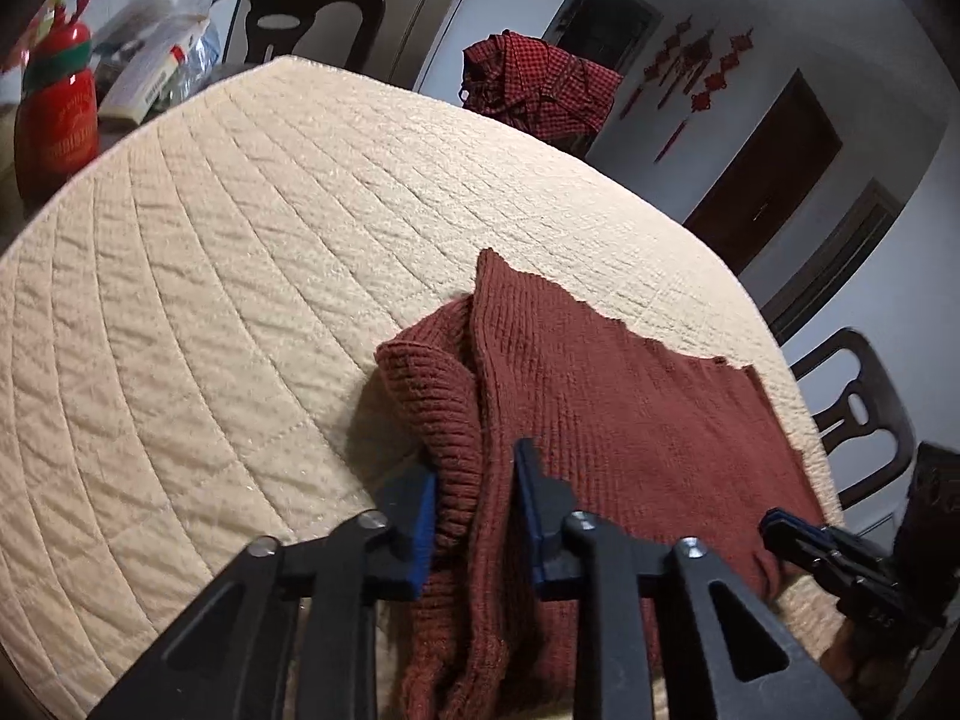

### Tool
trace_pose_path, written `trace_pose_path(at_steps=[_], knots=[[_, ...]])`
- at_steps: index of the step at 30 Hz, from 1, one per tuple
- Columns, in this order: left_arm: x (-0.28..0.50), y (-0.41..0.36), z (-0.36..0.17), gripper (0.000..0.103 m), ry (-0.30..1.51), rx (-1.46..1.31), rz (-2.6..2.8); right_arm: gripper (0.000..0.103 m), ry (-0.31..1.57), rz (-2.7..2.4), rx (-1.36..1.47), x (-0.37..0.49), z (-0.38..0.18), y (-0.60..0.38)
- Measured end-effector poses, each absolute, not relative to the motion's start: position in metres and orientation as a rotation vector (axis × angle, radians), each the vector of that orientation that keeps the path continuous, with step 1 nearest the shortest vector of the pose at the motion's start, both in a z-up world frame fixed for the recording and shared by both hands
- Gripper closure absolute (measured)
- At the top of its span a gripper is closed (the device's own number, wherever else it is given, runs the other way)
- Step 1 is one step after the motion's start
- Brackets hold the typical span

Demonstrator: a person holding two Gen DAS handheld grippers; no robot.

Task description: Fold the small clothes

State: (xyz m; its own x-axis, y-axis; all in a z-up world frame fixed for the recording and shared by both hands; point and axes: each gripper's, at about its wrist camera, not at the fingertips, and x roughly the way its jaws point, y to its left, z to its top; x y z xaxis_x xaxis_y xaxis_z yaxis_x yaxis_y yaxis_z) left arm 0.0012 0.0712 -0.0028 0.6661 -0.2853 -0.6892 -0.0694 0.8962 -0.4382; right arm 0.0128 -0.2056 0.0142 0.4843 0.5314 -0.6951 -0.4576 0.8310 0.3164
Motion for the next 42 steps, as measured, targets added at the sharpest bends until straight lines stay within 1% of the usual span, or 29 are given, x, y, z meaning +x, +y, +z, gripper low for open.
trace_pose_path(at_steps=[2, 6, 10, 14, 16, 19, 21, 24, 26, 27, 28, 29, 30, 32, 35, 38, 42], knots=[[0.003, 0.072, 0.004, 0.084, 0.838, -0.499, -0.15, 0.088, 0.873, 0.593, 0.096, 0.012, 0.016, -0.211], [0.002, 0.061, 0.036, 0.085, 0.781, -0.55, -0.243, 0.088, 0.847, 0.554, 0.12, 0.01, 0.023, -0.231], [0.006, 0.026, 0.073, 0.086, 0.725, -0.508, -0.341, 0.088, 0.823, 0.505, 0.15, 0.006, 0.028, -0.255], [0.022, -0.025, 0.093, 0.087, 0.713, -0.46, -0.459, 0.088, 0.799, 0.452, 0.185, -0.001, 0.034, -0.281], [0.031, -0.056, 0.091, 0.088, 0.729, -0.431, -0.521, 0.088, 0.787, 0.42, 0.204, -0.006, 0.036, -0.295], [0.047, -0.099, 0.071, 0.089, 0.799, -0.399, -0.587, 0.088, 0.781, 0.383, 0.237, -0.012, 0.035, -0.314], [0.058, -0.125, 0.051, 0.094, 0.87, -0.387, -0.631, 0.088, 0.784, 0.37, 0.256, -0.016, 0.033, -0.324], [0.065, -0.148, 0.028, 0.094, 0.975, -0.386, -0.676, 0.088, 0.791, 0.376, 0.287, -0.021, 0.031, -0.333], [0.061, -0.153, 0.028, 0.092, 0.986, -0.397, -0.709, 0.088, 0.796, 0.398, 0.325, -0.023, 0.029, -0.338], [0.056, -0.152, 0.033, 0.09, 0.968, -0.397, -0.721, 0.085, 0.795, 0.407, 0.34, -0.023, 0.029, -0.34], [0.052, -0.146, 0.043, 0.083, 0.931, -0.404, -0.728, 0.083, 0.794, 0.422, 0.365, -0.023, 0.028, -0.343], [0.048, -0.139, 0.052, 0.077, 0.896, -0.408, -0.728, 0.078, 0.795, 0.444, 0.396, -0.023, 0.028, -0.345], [0.044, -0.127, 0.062, 0.075, 0.847, -0.404, -0.71, 0.065, 0.794, 0.475, 0.438, -0.022, 0.026, -0.348], [0.039, -0.102, 0.076, 0.074, 0.788, -0.377, -0.632, 0.052, 0.793, 0.548, 0.532, -0.018, 0.024, -0.348], [0.031, -0.068, 0.079, 0.074, 0.748, -0.34, -0.513, 0.051, 0.824, 0.622, 0.597, -0.006, 0.02, -0.338], [0.027, -0.041, 0.068, 0.074, 0.76, -0.329, -0.436, 0.051, 0.869, 0.662, 0.614, 0.009, 0.015, -0.323], [0.012, -0.026, 0.051, 0.074, 0.776, -0.319, -0.388, 0.051, 0.969, 0.678, 0.606, 0.037, -0.001, -0.301]])
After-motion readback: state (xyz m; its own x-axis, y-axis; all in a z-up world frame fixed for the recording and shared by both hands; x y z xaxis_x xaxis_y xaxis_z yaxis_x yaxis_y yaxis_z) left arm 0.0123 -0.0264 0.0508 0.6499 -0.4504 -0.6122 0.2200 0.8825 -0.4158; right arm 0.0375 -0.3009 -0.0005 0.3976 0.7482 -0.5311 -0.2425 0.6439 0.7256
